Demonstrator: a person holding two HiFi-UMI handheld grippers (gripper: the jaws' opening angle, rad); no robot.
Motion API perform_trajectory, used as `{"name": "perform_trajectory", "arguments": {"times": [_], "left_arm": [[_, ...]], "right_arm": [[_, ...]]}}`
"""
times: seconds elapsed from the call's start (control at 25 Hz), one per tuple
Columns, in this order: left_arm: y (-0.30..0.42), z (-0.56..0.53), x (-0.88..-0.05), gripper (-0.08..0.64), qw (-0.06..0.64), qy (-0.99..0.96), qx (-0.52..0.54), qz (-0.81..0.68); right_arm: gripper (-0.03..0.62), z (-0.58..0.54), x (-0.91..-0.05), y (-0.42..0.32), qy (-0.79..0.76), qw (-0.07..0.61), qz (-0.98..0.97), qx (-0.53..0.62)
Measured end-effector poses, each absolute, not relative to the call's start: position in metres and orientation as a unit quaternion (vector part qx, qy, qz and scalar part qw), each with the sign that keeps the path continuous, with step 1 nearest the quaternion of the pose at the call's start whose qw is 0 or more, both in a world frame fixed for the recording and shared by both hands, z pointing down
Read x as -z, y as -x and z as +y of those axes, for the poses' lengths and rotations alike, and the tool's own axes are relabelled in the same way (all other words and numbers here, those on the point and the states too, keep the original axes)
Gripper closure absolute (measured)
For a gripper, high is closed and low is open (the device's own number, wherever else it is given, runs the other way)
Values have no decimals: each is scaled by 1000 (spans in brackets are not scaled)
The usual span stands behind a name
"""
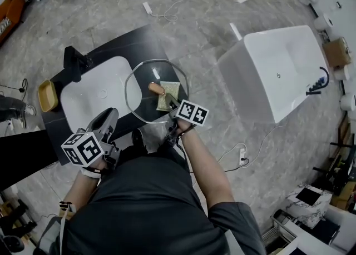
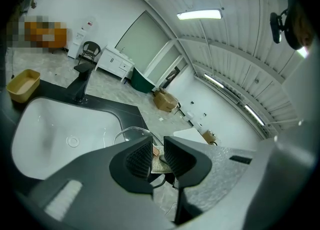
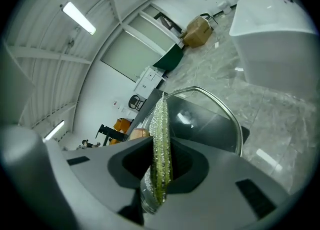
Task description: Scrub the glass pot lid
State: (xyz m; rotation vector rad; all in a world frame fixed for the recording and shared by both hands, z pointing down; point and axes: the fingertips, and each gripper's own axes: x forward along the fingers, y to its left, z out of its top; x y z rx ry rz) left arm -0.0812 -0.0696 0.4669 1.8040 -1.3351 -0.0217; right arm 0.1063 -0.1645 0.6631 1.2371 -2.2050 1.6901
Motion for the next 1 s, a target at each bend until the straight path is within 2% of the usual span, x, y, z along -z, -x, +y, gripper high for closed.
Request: {"name": "perform_trajectory", "arguments": {"times": [0.2, 0.84, 1.0], "left_arm": [[69, -71, -468, 489, 436, -734, -2, -521], [23, -80, -468, 489, 433, -769, -28, -469], [23, -77, -470, 489, 437, -769, -28, -467]], "right_arm": [[528, -161, -666, -122, -429, 102, -739, -508], [528, -145, -679, -228, -528, 111, -682, -494], [528, -139, -659, -228, -549, 128, -687, -459]]}}
